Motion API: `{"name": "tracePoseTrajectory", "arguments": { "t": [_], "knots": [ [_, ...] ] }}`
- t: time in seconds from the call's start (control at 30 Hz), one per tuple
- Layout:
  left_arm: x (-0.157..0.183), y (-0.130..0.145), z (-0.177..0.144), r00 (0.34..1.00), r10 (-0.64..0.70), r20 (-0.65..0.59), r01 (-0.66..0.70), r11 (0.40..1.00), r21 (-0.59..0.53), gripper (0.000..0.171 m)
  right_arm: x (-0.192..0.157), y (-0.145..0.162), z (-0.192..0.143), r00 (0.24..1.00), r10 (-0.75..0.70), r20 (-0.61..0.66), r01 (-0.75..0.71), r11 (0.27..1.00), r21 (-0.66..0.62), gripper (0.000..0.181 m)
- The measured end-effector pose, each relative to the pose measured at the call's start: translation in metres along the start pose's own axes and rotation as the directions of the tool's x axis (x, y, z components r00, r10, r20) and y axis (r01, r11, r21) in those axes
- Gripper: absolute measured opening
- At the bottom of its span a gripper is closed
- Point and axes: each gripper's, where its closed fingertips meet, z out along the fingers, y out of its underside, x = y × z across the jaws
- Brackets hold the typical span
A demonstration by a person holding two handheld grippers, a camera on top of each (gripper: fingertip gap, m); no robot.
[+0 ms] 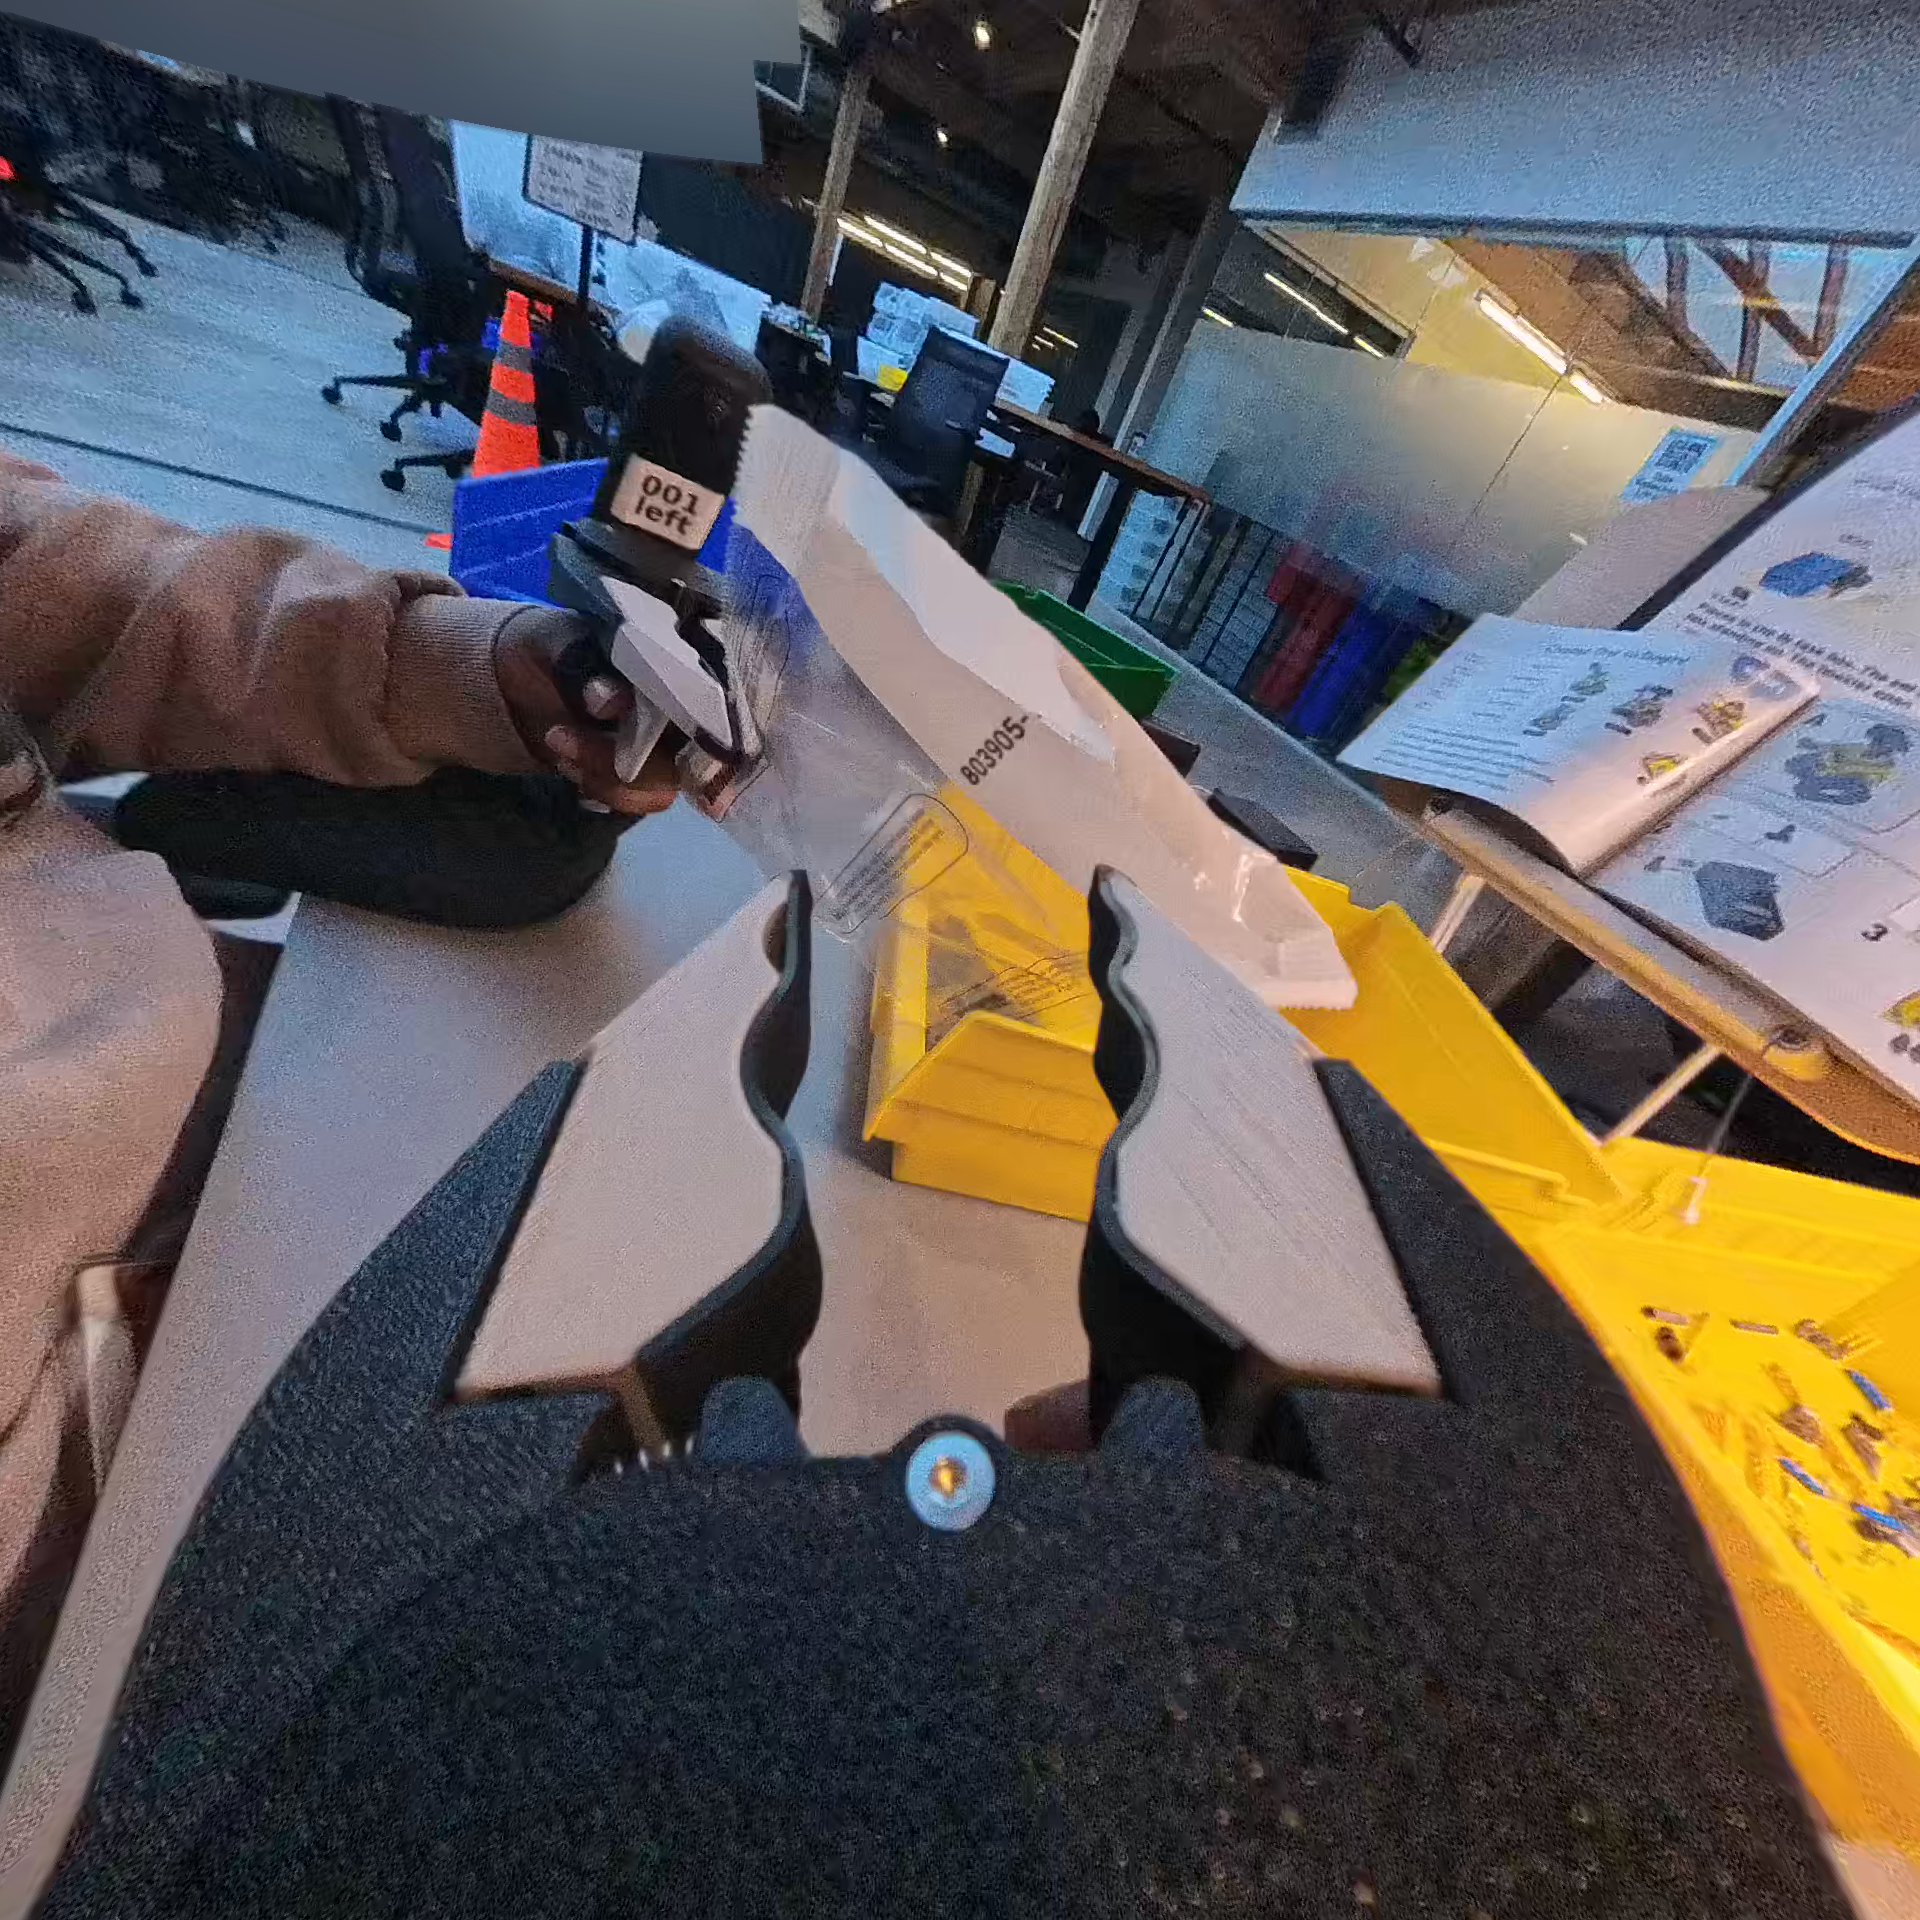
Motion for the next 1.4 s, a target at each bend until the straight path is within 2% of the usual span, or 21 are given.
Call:
{"name": "tracePoseTrajectory", "arguments": {
  "t": [0.13,0.27,0.4,0.57,0.63,0.7,0.77,0.8,0.87,0.9,0.97,1.03,1.13,1.27,1.4],
  "knots": [
    [0.005,-0.002,0.001,1.0,0.005,-0.02,-0.005,1.0,0.001,0.0,0.001,-0.024,0.01,0.979,-0.202,-0.027,0.202,0.979,-0.011,0.054],
    [0.009,-0.005,-0.001,1.0,0.012,-0.022,-0.012,1.0,0.014,0.0,-0.006,-0.033,0.023,0.95,-0.312,0.021,0.313,0.949,-0.035,0.049],
    [0.013,-0.007,-0.003,0.999,0.014,-0.031,-0.014,1.0,0.018,0.0,-0.014,-0.026,0.033,0.932,-0.346,0.11,0.355,0.932,-0.077,0.033],
    [0.013,-0.012,-0.005,1.0,0.002,-0.013,-0.001,1.0,0.031,0.0,-0.027,0.0,0.038,0.879,-0.369,0.304,0.44,0.872,-0.214,0.0],
    [0.012,-0.005,-0.007,1.0,0.02,0.002,-0.02,0.999,-0.026,0.0,-0.029,0.004,0.038,0.859,-0.375,0.349,0.466,0.854,-0.232,0.0],
    [0.019,-0.002,-0.013,0.998,0.064,-0.022,-0.066,0.991,-0.112,0.013,-0.031,0.006,0.034,0.83,-0.383,0.406,0.504,0.826,-0.252,0.0],
    [0.024,-0.021,-0.021,0.993,0.11,-0.034,-0.113,0.988,-0.109,0.037,-0.037,0.008,0.028,0.786,-0.38,0.488,0.545,0.798,-0.258,0.0],
    [0.027,-0.034,-0.02,0.993,0.112,-0.047,-0.116,0.989,-0.096,0.053,-0.043,0.006,0.027,0.76,-0.378,0.528,0.56,0.793,-0.24,0.0],
    [0.032,-0.044,-0.004,0.99,0.112,-0.09,-0.124,0.982,-0.144,0.099,-0.061,-0.002,0.027,0.696,-0.366,0.618,0.576,0.798,-0.175,0.0],
    [0.036,-0.038,0.009,0.986,0.114,-0.12,-0.137,0.97,-0.202,0.125,-0.069,-0.005,0.029,0.667,-0.372,0.645,0.588,0.795,-0.149,0.0],
    [0.047,-0.015,0.039,0.976,0.074,-0.204,-0.136,0.94,-0.312,0.152,-0.079,-0.009,0.038,0.622,-0.409,0.668,0.623,0.775,-0.105,0.0],
    [0.06,0.007,0.059,0.958,-0.007,-0.286,-0.105,0.921,-0.374,0.156,-0.086,-0.005,0.042,0.582,-0.451,0.677,0.666,0.742,-0.078,0.0],
    [0.067,0.029,0.076,0.937,-0.079,-0.34,-0.064,0.918,-0.391,0.156,-0.096,0.001,0.039,0.554,-0.486,0.676,0.682,0.731,-0.033,0.0],
    [0.068,0.042,0.083,0.923,-0.06,-0.381,-0.105,0.912,-0.397,0.156,-0.111,0.008,0.028,0.524,-0.486,0.699,0.674,0.738,0.007,0.0],
    [0.075,0.057,0.089,0.892,-0.075,-0.446,-0.128,0.904,-0.409,0.156,-0.116,0.01,0.022,0.527,-0.486,0.697,0.658,0.753,0.028,0.0]
  ]
}}
